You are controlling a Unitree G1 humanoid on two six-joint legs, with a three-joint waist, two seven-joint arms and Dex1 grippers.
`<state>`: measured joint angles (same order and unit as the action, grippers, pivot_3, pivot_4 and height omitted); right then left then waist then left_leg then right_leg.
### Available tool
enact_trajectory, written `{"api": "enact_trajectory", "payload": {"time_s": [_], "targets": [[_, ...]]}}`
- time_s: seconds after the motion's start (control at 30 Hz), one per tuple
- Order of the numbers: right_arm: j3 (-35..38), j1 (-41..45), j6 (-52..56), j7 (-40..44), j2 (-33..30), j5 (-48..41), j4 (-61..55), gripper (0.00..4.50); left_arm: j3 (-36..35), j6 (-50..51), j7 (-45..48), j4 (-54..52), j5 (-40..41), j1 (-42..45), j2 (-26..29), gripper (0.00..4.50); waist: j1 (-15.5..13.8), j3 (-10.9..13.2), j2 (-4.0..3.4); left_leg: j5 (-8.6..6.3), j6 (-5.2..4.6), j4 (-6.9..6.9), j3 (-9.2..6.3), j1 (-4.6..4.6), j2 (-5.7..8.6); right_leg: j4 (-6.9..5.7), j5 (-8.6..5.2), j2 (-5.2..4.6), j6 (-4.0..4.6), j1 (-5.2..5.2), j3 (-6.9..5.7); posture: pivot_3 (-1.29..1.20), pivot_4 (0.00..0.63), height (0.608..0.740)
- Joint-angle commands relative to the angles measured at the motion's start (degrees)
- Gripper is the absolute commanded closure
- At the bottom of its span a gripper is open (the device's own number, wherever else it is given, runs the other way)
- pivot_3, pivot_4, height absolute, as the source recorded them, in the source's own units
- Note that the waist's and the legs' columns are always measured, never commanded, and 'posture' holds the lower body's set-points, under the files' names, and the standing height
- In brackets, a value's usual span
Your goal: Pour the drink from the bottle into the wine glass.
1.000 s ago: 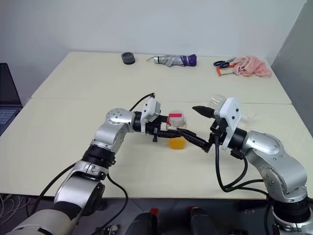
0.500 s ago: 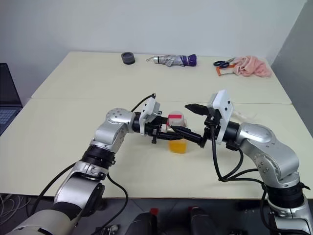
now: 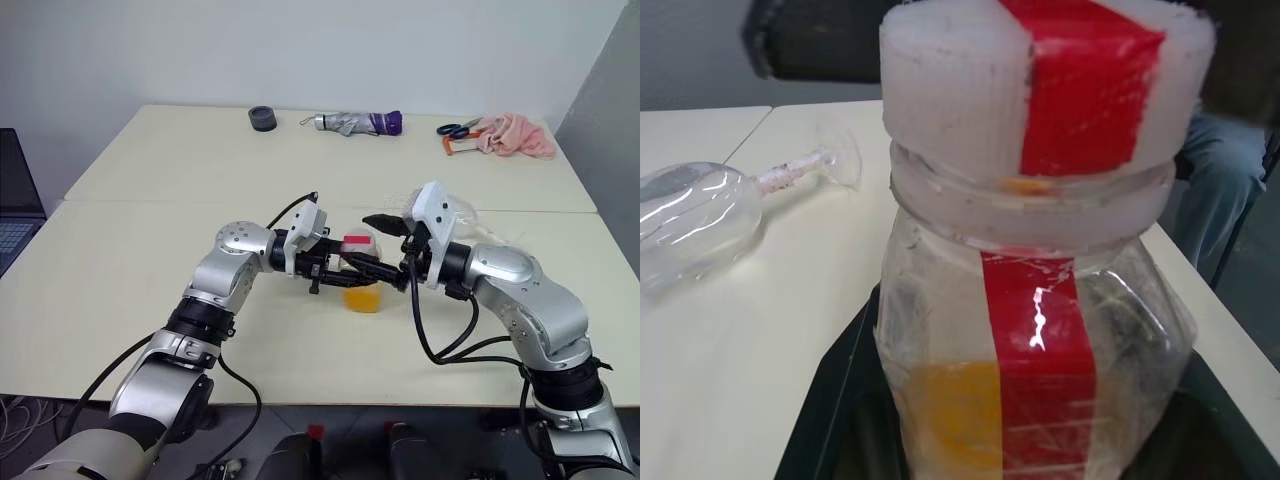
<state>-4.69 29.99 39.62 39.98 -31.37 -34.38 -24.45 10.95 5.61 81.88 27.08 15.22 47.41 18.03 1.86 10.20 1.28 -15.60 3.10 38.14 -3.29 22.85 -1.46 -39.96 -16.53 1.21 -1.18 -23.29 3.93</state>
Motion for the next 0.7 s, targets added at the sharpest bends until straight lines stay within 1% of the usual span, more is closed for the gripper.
{"api": "enact_trajectory", "payload": {"time_s": [0.03, 0.07, 0.2, 0.33, 0.4, 0.5, 0.53, 0.63, 0.7], "targets": [[0.2, 1.0, -0.3, 0.6, -0.1, 0.2, -1.3, 2.31, -0.2, -1.2, 0.1, -2.2, 0.3, 0.3, 0.1, 2.68, 0.0, 0.0, 0.00, 0.00, 0.00, 0.00, 0.00, 0.00, 0.00, 0.00, 0.00, 0.00, 0.00, 0.00, 0.00, 0.00, 0.150, 0.740], [0.2, 1.0, -0.3, 0.7, -0.1, 0.1, -1.4, 2.64, -0.2, -1.1, 0.0, -2.3, 0.3, 0.2, 0.1, 2.68, 0.0, 0.0, 0.00, 0.00, 0.00, 0.00, 0.01, 0.00, 0.00, 0.00, 0.00, 0.00, 0.00, 0.00, 0.01, 0.00, 0.150, 0.740], [-0.3, 0.5, -2.4, 1.3, -0.6, 1.8, -2.3, 2.67, -0.3, -1.2, -0.2, -2.3, 0.2, 0.2, 0.1, 2.68, 0.0, 0.0, 0.00, 0.00, 0.00, 0.00, 0.00, 0.00, 0.00, 0.00, 0.00, 0.00, 0.00, 0.00, 0.00, 0.00, 0.150, 0.740], [-2.0, -1.0, -10.1, 1.8, -1.7, 8.7, -3.6, 2.67, -0.3, -1.1, -0.5, -2.5, 0.1, 0.0, 0.2, 2.68, 0.0, 0.0, 0.00, 0.00, 0.00, 0.00, 0.00, 0.00, 0.01, 0.00, 0.00, 0.00, 0.00, 0.00, -0.01, 0.00, 0.150, 0.740], [-2.0, -2.3, -12.1, 1.9, -1.5, 9.6, -4.6, 2.68, -0.4, -0.9, -0.6, -2.7, 0.1, -0.3, 0.3, 2.68, 0.0, 0.0, 0.00, 0.00, 0.00, 0.00, -0.01, 0.00, 0.01, 0.01, 0.00, 0.00, 0.00, 0.00, -0.02, 0.00, 0.150, 0.740], [-1.0, -4.1, -13.1, 1.9, -0.9, 8.8, -5.8, 2.75, -0.4, -0.9, -0.7, -2.9, 0.1, -0.6, 0.4, 2.68, 0.0, 0.0, 0.00, 0.00, 0.00, 0.00, 0.00, 0.01, 0.01, 0.01, 0.00, 0.00, 0.00, 0.00, 0.00, 0.00, 0.150, 0.740], [-0.1, -4.8, -12.3, 1.6, -0.5, 7.3, -6.3, 2.75, -0.4, -0.9, -0.8, -3.0, 0.1, -0.7, 0.4, 2.68, 0.0, 0.0, 0.00, 0.00, 0.00, 0.01, 0.00, 0.00, 0.01, 0.00, 0.00, 0.00, 0.00, 0.00, -0.01, 0.00, 0.150, 0.740], [5.8, -5.9, -7.7, -1.9, 1.4, -0.2, -7.9, 2.76, -0.6, -0.9, -1.3, -3.0, 0.0, -1.0, 0.7, 2.68, 0.0, 0.0, 0.00, 0.00, 0.00, 0.01, -0.01, 0.00, 0.00, -0.01, 0.00, 0.00, 0.00, 0.00, 0.00, 0.00, 0.150, 0.740], [10.5, -7.7, -4.6, -3.6, 0.9, -3.8, -7.7, 2.76, -1.1, -0.9, -2.1, -2.9, -0.1, -1.2, 1.1, 2.68, 0.0, 0.0, 0.00, 0.00, 0.00, 0.02, 0.00, 0.00, -0.01, -0.02, 0.00, -0.01, 0.00, 0.00, 0.01, 0.00, 0.150, 0.740]]}}
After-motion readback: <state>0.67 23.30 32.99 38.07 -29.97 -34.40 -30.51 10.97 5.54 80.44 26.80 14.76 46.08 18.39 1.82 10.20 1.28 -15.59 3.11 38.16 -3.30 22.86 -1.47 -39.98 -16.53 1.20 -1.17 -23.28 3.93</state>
